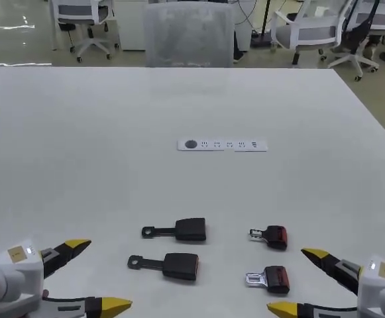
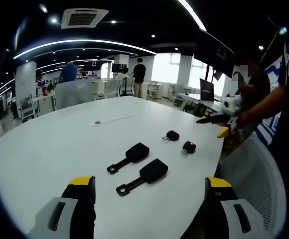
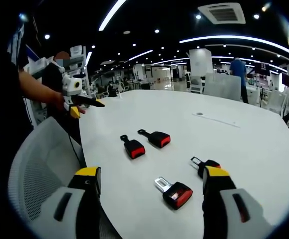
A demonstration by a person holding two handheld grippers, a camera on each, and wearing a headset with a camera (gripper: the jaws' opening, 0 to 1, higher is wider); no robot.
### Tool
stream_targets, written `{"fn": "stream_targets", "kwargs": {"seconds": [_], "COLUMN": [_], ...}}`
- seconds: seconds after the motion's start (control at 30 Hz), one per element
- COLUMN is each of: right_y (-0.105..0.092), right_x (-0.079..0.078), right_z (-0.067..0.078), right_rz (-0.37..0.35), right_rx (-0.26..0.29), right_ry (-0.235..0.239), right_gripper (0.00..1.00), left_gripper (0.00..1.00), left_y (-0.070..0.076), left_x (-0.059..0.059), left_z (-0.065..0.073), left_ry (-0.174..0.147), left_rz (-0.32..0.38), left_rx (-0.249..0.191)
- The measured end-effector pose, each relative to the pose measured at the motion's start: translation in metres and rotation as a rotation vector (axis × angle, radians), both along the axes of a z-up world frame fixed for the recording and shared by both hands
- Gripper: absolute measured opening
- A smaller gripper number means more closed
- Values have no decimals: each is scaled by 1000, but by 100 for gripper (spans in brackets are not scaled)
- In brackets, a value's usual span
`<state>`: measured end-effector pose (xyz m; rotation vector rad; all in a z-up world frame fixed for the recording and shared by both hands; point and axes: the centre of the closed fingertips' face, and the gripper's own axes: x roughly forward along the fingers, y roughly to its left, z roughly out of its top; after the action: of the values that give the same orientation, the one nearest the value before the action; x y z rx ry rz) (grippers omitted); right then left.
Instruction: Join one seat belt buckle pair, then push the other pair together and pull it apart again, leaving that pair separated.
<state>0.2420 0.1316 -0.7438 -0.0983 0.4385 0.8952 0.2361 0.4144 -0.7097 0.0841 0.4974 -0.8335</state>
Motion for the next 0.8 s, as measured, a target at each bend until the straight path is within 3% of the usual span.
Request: {"fn": "stream_targets", "kwargs": {"seconds": [0.8], "right_y": [6], "right_x": [2], "right_z": [4], "right_rz": [-7], "right_rx": [9], "right_ry": [-9], "right_gripper": [87], "left_gripper": [92], "left_y": [-13], "left_x": [7], "left_z": [10], "left_ry": [-30], "left_rz": [-38], "left_rx": [5]}}
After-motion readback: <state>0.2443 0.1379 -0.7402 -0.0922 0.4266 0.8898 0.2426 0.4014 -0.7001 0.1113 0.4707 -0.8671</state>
